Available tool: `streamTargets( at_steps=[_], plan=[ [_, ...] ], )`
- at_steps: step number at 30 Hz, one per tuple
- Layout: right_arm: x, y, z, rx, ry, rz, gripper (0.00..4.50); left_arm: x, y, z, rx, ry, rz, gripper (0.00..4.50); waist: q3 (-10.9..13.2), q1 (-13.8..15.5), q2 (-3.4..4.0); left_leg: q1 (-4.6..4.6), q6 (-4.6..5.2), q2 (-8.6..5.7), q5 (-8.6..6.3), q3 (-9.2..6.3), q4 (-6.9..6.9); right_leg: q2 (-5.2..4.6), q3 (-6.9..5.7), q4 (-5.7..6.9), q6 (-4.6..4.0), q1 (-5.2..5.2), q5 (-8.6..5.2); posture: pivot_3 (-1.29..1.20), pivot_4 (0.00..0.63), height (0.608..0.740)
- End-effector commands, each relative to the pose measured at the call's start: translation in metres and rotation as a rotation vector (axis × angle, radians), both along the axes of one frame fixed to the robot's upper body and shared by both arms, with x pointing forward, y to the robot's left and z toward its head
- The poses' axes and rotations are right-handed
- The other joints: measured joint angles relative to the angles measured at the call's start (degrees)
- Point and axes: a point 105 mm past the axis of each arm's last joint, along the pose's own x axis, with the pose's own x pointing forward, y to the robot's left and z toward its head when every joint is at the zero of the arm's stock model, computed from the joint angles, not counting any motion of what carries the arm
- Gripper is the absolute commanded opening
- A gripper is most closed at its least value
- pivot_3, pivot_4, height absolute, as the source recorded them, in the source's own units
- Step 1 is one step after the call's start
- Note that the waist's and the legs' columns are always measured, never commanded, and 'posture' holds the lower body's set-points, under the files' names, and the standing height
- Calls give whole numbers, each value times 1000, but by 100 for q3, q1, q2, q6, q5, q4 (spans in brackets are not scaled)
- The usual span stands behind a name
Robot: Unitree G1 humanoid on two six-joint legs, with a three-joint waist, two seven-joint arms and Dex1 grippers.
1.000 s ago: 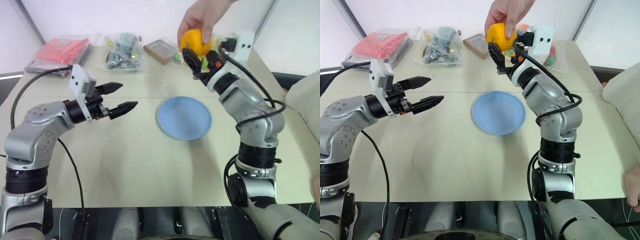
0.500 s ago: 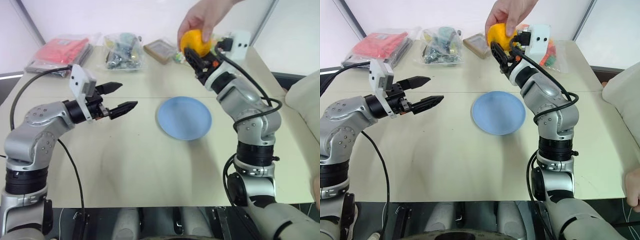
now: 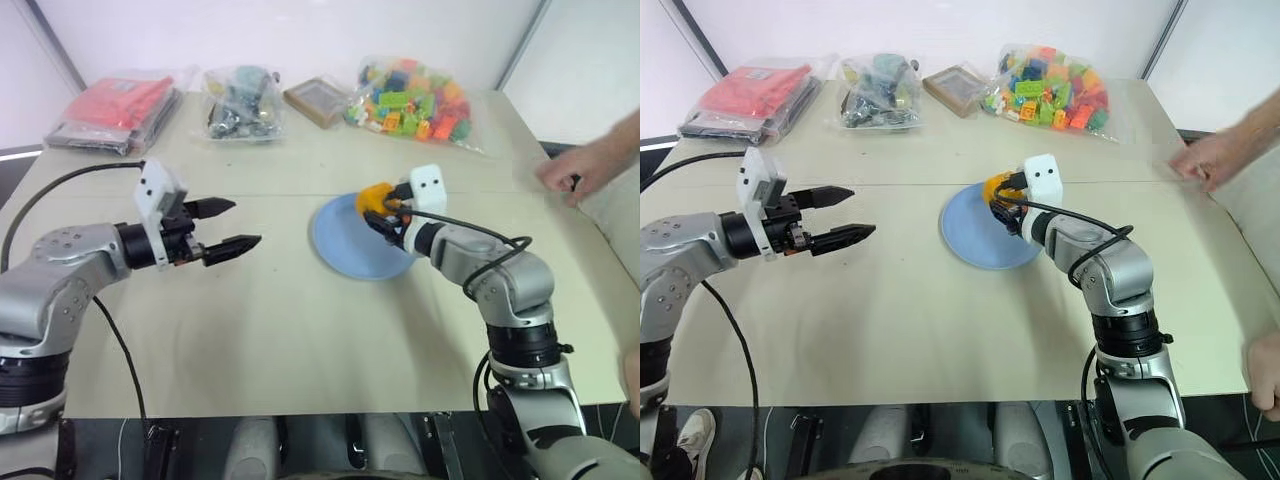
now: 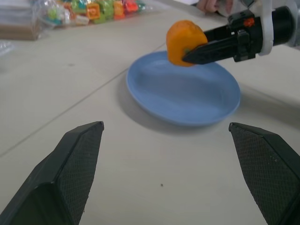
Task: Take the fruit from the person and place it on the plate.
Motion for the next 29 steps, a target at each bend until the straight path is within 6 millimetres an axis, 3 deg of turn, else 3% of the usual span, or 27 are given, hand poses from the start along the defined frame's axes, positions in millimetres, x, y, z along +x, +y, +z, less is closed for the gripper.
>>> streamTargets(
  at_steps=[1, 7, 8, 11, 18, 21, 24, 29],
  plan=[
    [-3, 0, 1, -21, -30, 7, 2161, -2, -1, 10, -6, -58, -10, 4500, 0, 23, 0, -1, 0, -1, 0, 1, 0, -2, 0, 0, 0, 0, 0, 0, 150, 731],
    [-7, -2, -17, -64, 8, 26, 2161, -1, -6, 8, -5, -60, -21, 4500, 0, 13, 0, 0, 0, -2, 0, 1, 1, -2, 0, -1, 0, 1, 0, 0, 150, 731],
    [-8, -2, -15, -60, 6, 29, 3214, -1, -6, 8, -7, -60, -22, 4500, 0, 12, 0, 0, 0, -2, 0, 1, 1, -1, 0, -1, 0, 1, 0, 0, 150, 731],
    [-12, -1, -10, -60, -2, 64, 4453, -1, -7, 8, -7, -63, -28, 4500, 0, 10, 0, 0, 0, -1, 0, 1, 1, 0, 0, -1, 0, 1, 0, 0, 150, 731],
    [-31, -7, 24, -53, -93, 213, 4453, -1, -10, 8, -14, -62, -42, 4500, 0, 31, 0, 0, 0, -2, 0, 0, 1, -1, -1, -2, 1, 2, 0, 0, 150, 731],
    [-55, -33, 52, -105, -164, 314, 4453, 0, -11, 9, -19, -63, -46, 4500, 0, 63, 0, -1, 0, -3, 0, 0, 1, -4, -2, -6, 1, 5, 0, 0, 150, 731],
    [-81, -56, 68, -180, -179, 397, 4453, -1, -11, 9, -20, -64, -53, 4500, 0, 121, -2, -1, 3, -5, -2, 1, 2, -5, -3, -16, 1, 11, 0, 0, 150, 731],
    [-94, -79, 83, -182, -181, 390, 4453, -2, -11, 10, -32, -65, -63, 4500, 0, 69, -3, 8, 3, 2, -2, -3, 2, 5, -2, -13, 0, 16, 0, 0, 150, 731]
  ],
)
